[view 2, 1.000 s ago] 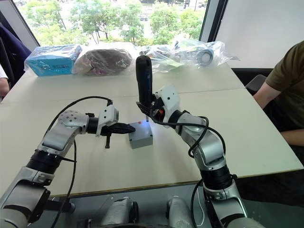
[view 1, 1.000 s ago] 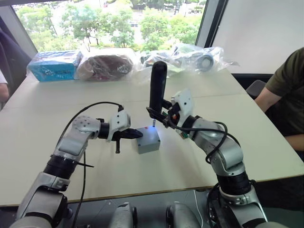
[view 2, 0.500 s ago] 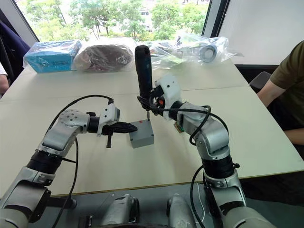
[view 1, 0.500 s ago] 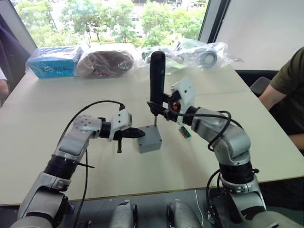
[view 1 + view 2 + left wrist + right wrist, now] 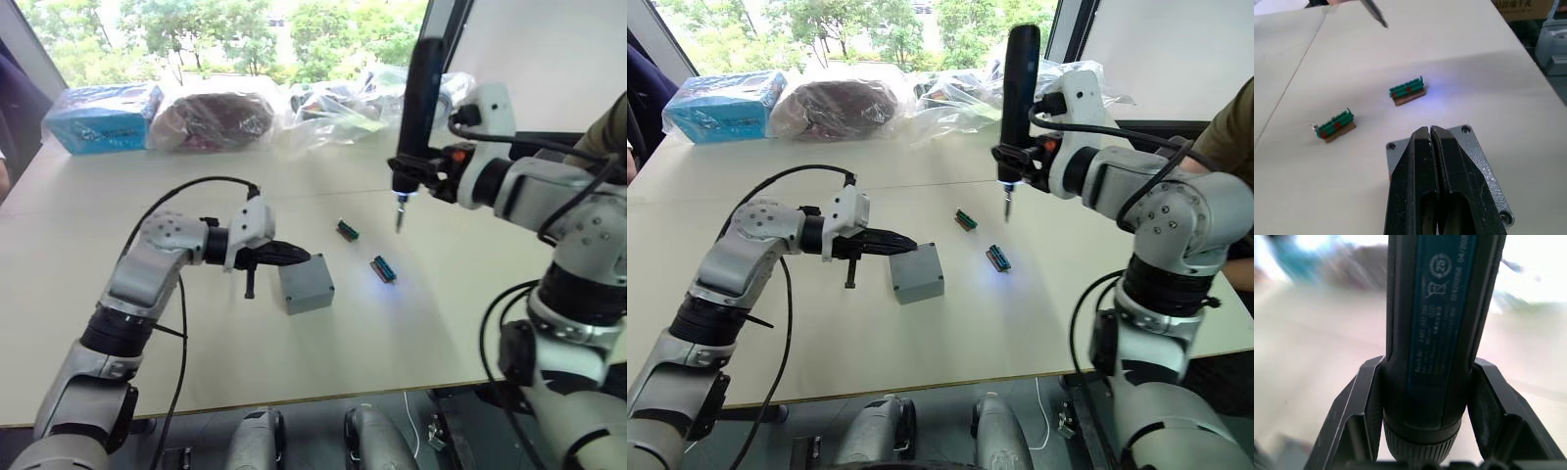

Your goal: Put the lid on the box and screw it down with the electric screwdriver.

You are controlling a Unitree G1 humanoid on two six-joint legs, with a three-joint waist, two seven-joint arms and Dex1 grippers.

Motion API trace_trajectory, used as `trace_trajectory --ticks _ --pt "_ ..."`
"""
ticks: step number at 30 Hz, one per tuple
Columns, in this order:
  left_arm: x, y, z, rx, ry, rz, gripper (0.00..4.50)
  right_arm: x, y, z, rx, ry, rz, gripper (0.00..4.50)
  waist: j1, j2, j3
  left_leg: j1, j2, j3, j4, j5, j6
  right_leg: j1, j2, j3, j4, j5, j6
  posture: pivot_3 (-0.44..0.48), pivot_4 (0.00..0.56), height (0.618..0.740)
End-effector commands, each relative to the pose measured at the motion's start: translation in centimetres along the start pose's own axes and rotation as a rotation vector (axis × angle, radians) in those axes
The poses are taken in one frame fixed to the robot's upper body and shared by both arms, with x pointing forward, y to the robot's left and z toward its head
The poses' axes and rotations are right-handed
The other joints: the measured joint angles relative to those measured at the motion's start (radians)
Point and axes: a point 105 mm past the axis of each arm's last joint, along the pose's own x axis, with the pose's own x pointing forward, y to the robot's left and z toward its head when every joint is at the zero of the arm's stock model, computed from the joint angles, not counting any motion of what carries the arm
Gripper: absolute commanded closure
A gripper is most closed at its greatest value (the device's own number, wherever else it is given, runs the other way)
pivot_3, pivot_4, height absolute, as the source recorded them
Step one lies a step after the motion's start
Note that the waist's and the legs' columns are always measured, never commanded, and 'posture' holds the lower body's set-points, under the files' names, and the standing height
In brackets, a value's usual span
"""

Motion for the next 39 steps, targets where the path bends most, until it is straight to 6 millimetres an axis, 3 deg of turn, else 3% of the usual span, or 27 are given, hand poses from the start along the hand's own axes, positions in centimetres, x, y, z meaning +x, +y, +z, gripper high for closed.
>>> trace_trajectory --ticks 1,4,13,18,28,30,34,35,39 --pt "-1.0 0.6 2.9 0.081 -0.059 0.023 4.50 -0.7 -1.2 -1.1 -0.070 0.187 -0.044 2.62 0.001 0.000 0.002 0.000 0.001 0.000 0.000 0.000 0.000 0.000 0.001 0.000 0.000 0.000 0.000 0.000 0.150 0.740" --pt "-1.1 0.3 3.9 0.082 -0.093 0.019 4.50 -0.8 -2.2 -3.7 -0.075 0.385 -0.029 2.62 0.002 0.000 0.004 0.000 0.001 -0.001 0.000 0.000 0.000 -0.001 0.002 0.000 0.001 0.000 0.000 0.000 0.150 0.740" --pt "-1.4 0.3 5.1 0.082 -0.144 0.068 4.50 0.3 -5.5 -7.0 0.016 0.619 -0.164 2.62 0.006 0.000 0.009 -0.001 0.001 0.002 0.000 0.000 0.000 -0.002 0.002 0.002 0.001 0.000 0.000 0.000 0.150 0.740" --pt "-1.5 0.3 5.8 0.081 -0.169 0.085 4.50 1.1 -6.4 -9.5 0.060 0.711 -0.188 2.62 0.006 -0.001 0.009 -0.002 0.001 0.002 0.002 0.000 0.000 -0.002 0.001 0.002 0.000 0.000 0.000 0.000 0.150 0.740" --pt "-1.5 0.1 5.8 0.070 -0.170 0.099 4.50 1.9 -7.5 -11.4 0.072 0.763 -0.197 2.62 0.005 -0.001 0.009 -0.002 0.001 0.002 0.003 0.000 0.000 -0.001 0.002 0.002 0.001 0.001 0.001 0.000 0.150 0.740" --pt "-1.5 0.1 5.7 0.065 -0.165 0.097 4.50 2.0 -7.4 -11.4 0.068 0.760 -0.185 1.63 0.005 -0.001 0.009 -0.001 0.001 0.002 0.005 0.000 0.000 0.000 0.002 0.002 0.001 0.001 0.001 0.000 0.150 0.740" --pt "-1.8 0.1 5.2 0.043 -0.152 0.097 4.50 1.9 -7.4 -10.1 0.048 0.712 -0.176 0.21 0.006 -0.001 0.009 -0.002 0.001 0.002 0.007 0.000 0.000 0.000 0.001 0.002 0.002 0.001 0.002 0.000 0.150 0.740" --pt "-1.9 0.2 5.0 0.038 -0.146 0.099 4.50 1.9 -7.4 -9.7 0.041 0.697 -0.175 0.04 0.006 -0.001 0.009 -0.002 0.001 0.002 0.007 0.000 0.000 0.000 0.001 0.002 0.002 0.001 0.002 0.000 0.150 0.740" --pt "-2.3 0.4 4.1 0.017 -0.113 0.115 4.50 1.1 -8.3 -6.8 -0.162 0.590 -0.213 0.04 0.006 0.000 0.009 -0.002 0.001 0.002 0.007 0.000 0.000 0.000 0.001 0.002 0.002 0.001 0.002 0.000 0.150 0.740"
